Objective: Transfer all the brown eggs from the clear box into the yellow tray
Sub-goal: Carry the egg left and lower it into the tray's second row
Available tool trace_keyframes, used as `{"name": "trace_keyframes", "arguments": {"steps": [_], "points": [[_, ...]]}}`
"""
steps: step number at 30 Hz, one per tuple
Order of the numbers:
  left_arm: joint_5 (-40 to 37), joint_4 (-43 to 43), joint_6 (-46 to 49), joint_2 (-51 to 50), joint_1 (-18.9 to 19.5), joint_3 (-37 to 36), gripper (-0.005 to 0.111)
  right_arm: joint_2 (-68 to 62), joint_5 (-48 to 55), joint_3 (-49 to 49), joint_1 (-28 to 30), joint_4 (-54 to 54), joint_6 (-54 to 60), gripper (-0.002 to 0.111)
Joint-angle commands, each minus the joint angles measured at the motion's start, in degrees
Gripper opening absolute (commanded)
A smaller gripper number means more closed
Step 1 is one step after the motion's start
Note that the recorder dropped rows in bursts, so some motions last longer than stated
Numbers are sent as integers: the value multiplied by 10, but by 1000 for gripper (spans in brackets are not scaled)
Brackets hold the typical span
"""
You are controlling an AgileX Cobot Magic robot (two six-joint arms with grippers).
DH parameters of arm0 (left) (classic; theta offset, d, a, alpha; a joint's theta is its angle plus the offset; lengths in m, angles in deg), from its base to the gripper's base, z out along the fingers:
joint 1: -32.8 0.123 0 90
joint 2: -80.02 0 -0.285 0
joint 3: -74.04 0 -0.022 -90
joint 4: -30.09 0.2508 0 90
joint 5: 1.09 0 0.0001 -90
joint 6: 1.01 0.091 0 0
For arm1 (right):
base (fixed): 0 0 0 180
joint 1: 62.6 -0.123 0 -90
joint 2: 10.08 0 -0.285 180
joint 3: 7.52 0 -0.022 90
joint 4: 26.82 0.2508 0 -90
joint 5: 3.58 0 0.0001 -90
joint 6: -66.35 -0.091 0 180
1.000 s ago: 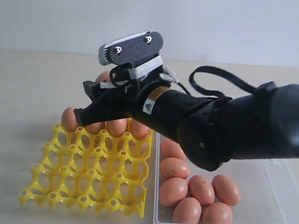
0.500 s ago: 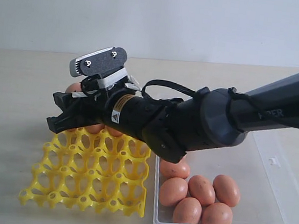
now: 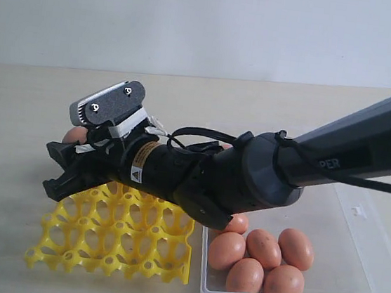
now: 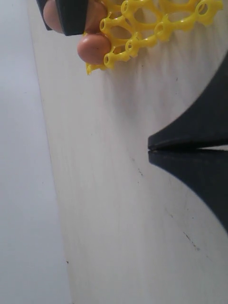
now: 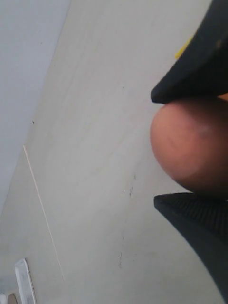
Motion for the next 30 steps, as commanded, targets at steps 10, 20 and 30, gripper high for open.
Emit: {"name": "trace_keyframes", "arguments": {"steps": [10, 20, 30], "points": [[7, -1, -2, -1, -4, 2, 0, -18, -24, -4, -1, -7, 1, 0], [7, -1, -2, -1, -4, 2, 0, -34, -35, -4, -1, -7, 10, 0], [7, -1, -2, -1, -4, 2, 0, -55, -17, -40, -1, -7, 20, 0]]}}
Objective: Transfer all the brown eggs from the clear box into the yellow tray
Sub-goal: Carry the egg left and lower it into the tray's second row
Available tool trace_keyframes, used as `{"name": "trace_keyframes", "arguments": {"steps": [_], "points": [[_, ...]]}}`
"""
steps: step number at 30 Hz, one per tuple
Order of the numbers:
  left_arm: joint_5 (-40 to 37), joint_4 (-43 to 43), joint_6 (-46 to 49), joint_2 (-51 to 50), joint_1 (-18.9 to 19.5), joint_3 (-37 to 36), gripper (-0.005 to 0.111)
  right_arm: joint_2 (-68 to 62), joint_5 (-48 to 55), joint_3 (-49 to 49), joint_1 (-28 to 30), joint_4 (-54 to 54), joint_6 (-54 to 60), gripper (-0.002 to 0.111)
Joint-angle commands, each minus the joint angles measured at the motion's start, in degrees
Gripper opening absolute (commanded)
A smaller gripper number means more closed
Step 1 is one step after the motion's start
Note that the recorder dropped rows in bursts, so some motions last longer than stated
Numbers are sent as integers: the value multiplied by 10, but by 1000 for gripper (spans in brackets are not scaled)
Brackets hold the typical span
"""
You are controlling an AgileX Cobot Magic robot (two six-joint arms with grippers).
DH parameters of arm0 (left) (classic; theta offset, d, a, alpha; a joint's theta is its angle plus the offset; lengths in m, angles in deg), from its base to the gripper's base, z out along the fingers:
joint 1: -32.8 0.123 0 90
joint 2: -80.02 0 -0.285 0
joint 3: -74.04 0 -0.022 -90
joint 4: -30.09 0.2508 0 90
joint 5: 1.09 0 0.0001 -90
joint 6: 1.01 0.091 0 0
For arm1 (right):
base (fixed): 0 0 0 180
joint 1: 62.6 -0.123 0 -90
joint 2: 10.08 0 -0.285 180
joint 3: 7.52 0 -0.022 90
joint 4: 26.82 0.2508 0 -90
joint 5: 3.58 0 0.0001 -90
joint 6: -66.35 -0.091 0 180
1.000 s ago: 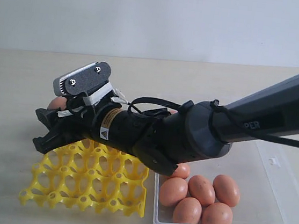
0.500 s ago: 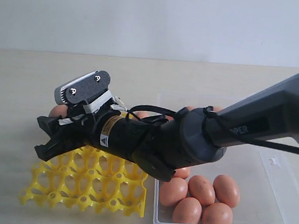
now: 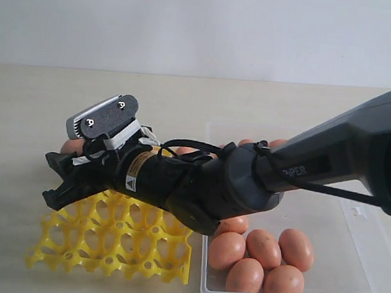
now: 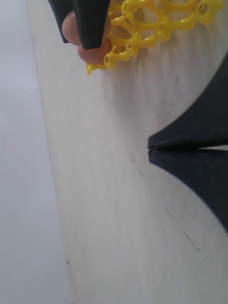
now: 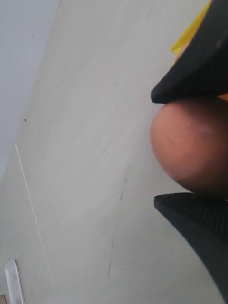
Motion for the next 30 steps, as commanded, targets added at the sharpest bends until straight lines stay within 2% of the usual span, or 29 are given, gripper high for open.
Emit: {"name": "trace_keyframes", "arguments": {"steps": [1, 6, 8, 13, 16, 30], "points": [[7, -1, -2, -1, -4, 2, 0, -5, 2, -11, -1, -5, 5, 0], [7, -1, -2, -1, -4, 2, 0, -4, 16, -11, -1, -12, 7, 3], [7, -1, -2, -1, -4, 2, 0, -4, 21, -11, -1, -17, 7, 11], [7, -1, -2, -1, -4, 2, 0, -4, 23, -11, -1, -17, 6, 40], [7, -1, -2, -1, -4, 2, 0, -4, 23, -11, -1, -17, 6, 49], [7, -1, -2, -1, -4, 2, 0, -4, 23, -11, -1, -17, 6, 65]]}}
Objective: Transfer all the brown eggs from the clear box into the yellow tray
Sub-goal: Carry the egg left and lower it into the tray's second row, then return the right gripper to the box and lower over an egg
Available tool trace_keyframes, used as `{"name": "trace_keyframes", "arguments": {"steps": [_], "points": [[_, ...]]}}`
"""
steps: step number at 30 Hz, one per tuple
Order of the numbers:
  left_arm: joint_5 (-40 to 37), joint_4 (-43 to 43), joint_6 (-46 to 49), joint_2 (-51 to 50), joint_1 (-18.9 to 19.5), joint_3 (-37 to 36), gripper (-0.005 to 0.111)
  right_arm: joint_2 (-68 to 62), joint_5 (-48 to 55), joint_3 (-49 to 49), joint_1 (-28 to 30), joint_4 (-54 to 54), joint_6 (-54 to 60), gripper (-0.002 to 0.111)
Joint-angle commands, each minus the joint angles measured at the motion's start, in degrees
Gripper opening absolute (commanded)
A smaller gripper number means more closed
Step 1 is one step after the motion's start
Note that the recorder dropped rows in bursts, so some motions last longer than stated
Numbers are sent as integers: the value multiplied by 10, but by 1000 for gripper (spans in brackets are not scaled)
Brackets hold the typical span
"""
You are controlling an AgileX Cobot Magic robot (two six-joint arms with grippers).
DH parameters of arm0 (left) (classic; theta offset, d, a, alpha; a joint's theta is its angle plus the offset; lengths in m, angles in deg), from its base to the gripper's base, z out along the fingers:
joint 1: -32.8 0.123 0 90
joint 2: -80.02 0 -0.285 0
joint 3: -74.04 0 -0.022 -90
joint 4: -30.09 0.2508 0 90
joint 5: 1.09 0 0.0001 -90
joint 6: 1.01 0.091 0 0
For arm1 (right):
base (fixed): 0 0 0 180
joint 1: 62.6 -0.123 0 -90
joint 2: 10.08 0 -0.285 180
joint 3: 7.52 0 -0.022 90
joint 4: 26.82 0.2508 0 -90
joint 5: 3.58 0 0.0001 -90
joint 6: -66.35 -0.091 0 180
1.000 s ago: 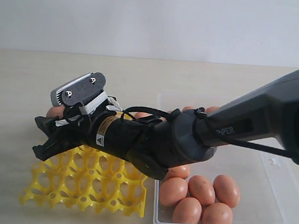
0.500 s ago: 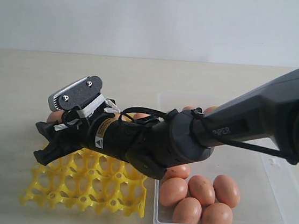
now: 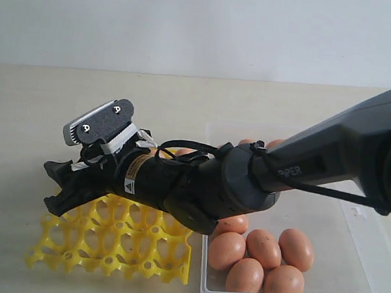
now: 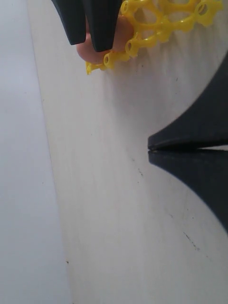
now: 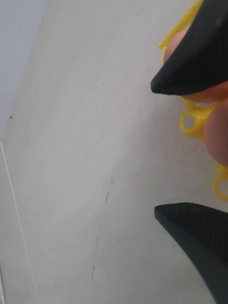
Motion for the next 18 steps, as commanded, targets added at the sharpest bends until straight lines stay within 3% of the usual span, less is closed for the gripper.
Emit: {"name": "trace_keyframes", "arguments": {"steps": [1, 6, 9, 11, 12, 18], "points": [[7, -1, -2, -1, -4, 2, 0, 2, -3, -4, -1, -4, 3, 65], [7, -1, -2, -1, -4, 2, 0, 31, 23, -4, -1, 6, -3, 58], [7, -1, -2, -1, -4, 2, 0, 82, 101, -4, -1, 6, -3, 33], [7, -1, -2, -1, -4, 2, 0, 131, 169, -4, 1, 6, -3, 6], [7, -1, -2, -1, -4, 2, 0, 156, 205, -4, 4, 7, -3, 1], [7, -1, -2, -1, -4, 2, 0, 300, 471, -4, 20, 14, 0, 0]]}}
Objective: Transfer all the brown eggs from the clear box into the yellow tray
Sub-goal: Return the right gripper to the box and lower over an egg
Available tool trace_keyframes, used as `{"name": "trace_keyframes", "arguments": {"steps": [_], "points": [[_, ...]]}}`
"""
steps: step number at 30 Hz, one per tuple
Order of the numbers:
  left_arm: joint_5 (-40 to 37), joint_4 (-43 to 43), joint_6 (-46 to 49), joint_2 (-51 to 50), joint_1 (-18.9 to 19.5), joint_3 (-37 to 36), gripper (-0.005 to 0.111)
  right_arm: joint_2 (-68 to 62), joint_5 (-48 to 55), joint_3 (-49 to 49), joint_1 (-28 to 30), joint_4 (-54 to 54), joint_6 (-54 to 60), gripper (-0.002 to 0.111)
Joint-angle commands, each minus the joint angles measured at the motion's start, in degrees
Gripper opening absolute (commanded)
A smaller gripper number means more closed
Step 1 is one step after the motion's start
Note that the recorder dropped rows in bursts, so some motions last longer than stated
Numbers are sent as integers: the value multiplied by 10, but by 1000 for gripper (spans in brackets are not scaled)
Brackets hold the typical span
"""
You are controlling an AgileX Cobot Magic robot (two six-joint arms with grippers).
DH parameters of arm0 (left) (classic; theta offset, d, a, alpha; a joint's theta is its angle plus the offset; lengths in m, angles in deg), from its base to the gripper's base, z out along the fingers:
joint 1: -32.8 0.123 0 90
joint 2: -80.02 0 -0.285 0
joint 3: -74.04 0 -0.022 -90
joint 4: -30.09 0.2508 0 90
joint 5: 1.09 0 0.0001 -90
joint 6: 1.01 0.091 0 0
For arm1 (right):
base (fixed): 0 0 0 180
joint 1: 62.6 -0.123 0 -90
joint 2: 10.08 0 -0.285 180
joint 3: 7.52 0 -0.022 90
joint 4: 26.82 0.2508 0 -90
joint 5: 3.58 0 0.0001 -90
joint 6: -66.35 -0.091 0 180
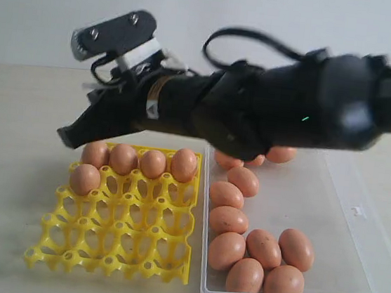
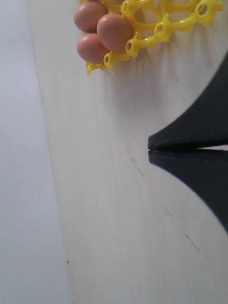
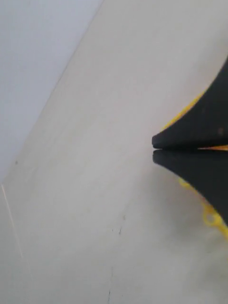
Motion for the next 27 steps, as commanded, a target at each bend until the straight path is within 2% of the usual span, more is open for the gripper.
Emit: {"name": "trace_keyframes", "arguments": {"steps": [1, 8, 11, 12, 13, 14, 15, 17, 27], "points": [[7, -1, -2, -1, -4, 2, 0, 97, 207, -4, 16, 6, 3, 0], [7, -1, -2, -1, -4, 2, 0, 164, 536, -3, 78, 58, 17, 1], [7, -1, -2, -1, -4, 2, 0, 158, 596, 1, 123, 130, 59, 11], [7, -1, -2, -1, -4, 2, 0, 153, 605, 2, 135, 161, 72, 16], [7, -1, -2, -1, -4, 2, 0, 143, 614, 9, 164, 226, 104, 31], [7, -1, -2, -1, -4, 2, 0, 138, 619, 13, 178, 245, 115, 37], [7, -1, -2, -1, -4, 2, 0, 124, 629, 24, 203, 261, 122, 50], [7, -1, -2, -1, -4, 2, 0, 105, 642, 39, 223, 260, 122, 57], [7, -1, -2, -1, -4, 2, 0, 44, 608, 63, 256, 262, 125, 57]]}}
